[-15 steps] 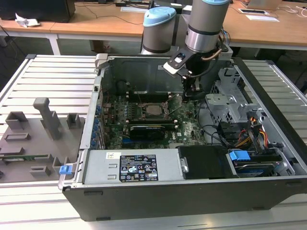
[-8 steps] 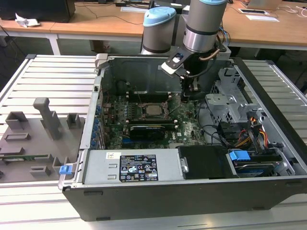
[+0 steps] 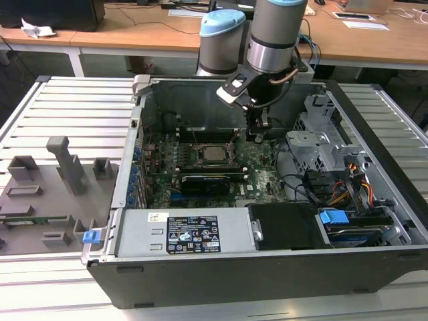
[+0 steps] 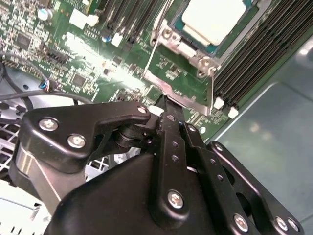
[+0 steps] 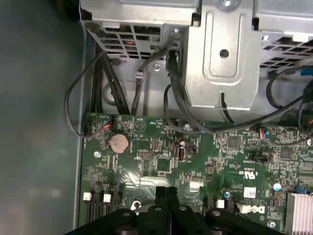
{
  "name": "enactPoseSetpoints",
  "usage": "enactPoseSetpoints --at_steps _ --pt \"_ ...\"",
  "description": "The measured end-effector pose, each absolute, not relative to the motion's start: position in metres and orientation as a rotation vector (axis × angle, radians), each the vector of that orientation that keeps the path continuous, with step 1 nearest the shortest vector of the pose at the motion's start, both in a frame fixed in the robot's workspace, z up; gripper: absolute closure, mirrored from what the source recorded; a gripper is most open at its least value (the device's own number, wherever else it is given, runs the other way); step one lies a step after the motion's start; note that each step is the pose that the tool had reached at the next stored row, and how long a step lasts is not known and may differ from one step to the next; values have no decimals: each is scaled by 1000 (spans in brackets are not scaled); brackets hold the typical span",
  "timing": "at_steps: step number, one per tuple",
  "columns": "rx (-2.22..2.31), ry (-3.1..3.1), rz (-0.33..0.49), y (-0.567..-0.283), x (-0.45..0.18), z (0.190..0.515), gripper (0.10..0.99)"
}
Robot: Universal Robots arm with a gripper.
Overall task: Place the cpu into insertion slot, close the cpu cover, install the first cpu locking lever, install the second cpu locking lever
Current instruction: 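Close the cpu cover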
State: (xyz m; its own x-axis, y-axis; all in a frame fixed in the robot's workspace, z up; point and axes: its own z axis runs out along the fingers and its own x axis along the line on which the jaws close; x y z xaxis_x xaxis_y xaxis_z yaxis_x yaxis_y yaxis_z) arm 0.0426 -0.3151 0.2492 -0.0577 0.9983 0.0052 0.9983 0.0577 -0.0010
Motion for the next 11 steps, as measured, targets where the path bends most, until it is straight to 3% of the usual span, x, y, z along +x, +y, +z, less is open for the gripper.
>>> enactPoseSetpoints --at_steps 11 --pt "-2153 -2282 -5 -315 24 248 980"
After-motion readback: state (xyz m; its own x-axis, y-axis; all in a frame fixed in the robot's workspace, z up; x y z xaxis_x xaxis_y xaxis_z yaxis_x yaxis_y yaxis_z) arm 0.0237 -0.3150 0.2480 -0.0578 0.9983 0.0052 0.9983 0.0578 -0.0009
